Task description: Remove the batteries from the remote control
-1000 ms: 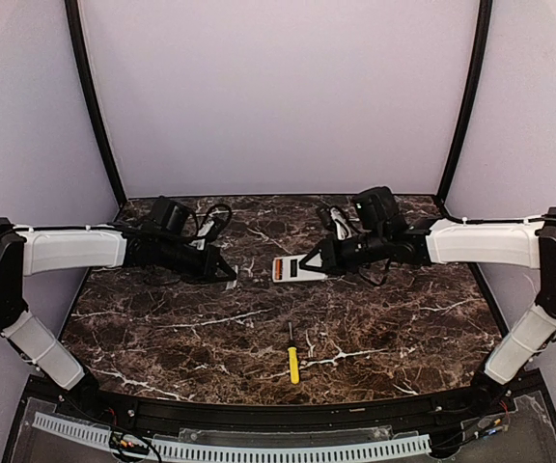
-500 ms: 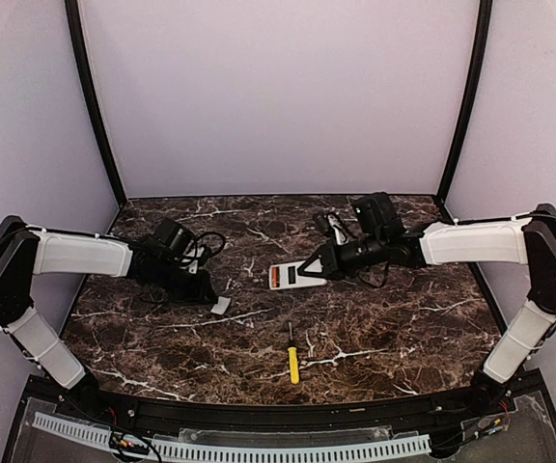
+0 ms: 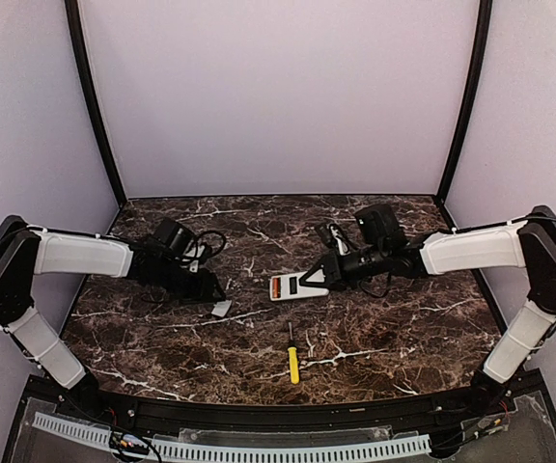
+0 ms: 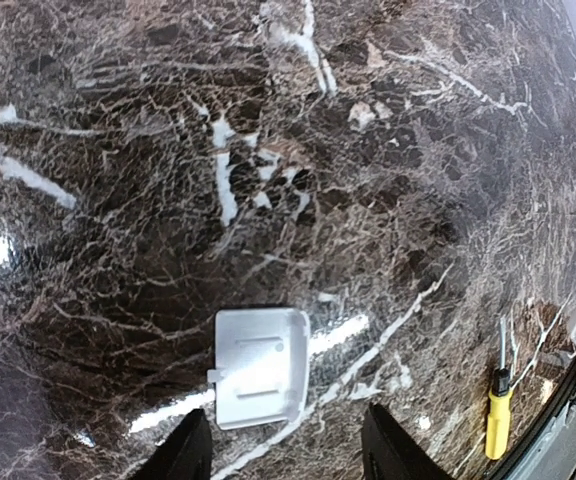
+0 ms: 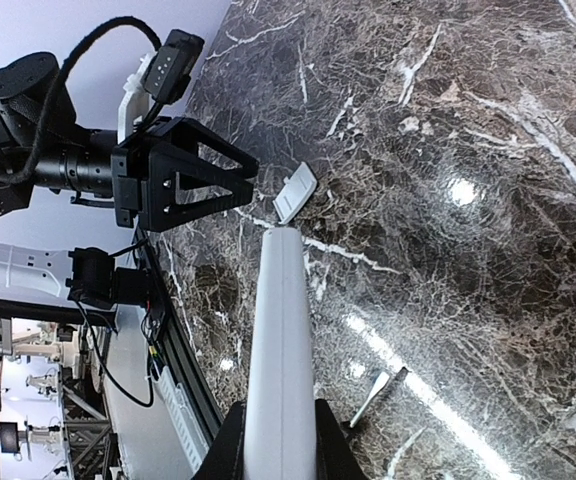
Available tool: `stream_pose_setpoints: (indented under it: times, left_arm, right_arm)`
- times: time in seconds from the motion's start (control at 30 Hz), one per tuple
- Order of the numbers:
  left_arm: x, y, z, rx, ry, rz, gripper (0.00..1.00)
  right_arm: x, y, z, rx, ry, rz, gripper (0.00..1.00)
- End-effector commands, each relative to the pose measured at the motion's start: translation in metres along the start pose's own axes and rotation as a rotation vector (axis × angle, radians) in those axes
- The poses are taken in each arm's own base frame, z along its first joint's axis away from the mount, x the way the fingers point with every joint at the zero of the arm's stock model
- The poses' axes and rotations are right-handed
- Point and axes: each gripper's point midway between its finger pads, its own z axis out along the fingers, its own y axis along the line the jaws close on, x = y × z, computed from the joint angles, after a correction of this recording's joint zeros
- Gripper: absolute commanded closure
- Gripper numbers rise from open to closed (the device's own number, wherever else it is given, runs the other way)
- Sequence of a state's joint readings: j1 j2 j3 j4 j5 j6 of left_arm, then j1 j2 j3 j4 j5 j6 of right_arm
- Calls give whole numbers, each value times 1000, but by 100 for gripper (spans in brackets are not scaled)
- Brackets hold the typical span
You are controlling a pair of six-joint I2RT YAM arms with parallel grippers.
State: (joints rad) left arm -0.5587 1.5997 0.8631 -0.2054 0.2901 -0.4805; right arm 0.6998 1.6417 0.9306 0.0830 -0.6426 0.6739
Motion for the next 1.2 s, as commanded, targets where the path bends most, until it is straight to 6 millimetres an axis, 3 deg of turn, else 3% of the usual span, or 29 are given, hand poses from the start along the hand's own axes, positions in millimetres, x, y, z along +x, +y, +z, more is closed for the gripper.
stream_pose_setpoints:
  times: [0.0, 0.23, 0.43, 0.77, 1.17]
  left_arm:
    - [-9, -13, -18, 47, -58, 57, 44]
    - [-9, -27, -32, 118, -100, 133, 34]
    - [-2, -32, -37, 170, -123, 161, 27]
    - [8, -33, -35, 213, -127, 185, 26]
    - [10, -45, -36, 290, -154, 261, 26]
  right_arm:
    - [-4, 19, -5, -103, 15, -45, 100]
    - [5, 8, 6, -159, 136, 1, 100]
    - [0, 0, 17, -172, 194, 40, 100]
    - [-4, -21, 45, -193, 278, 124, 100]
    - [1, -29, 58, -240, 343, 128, 100]
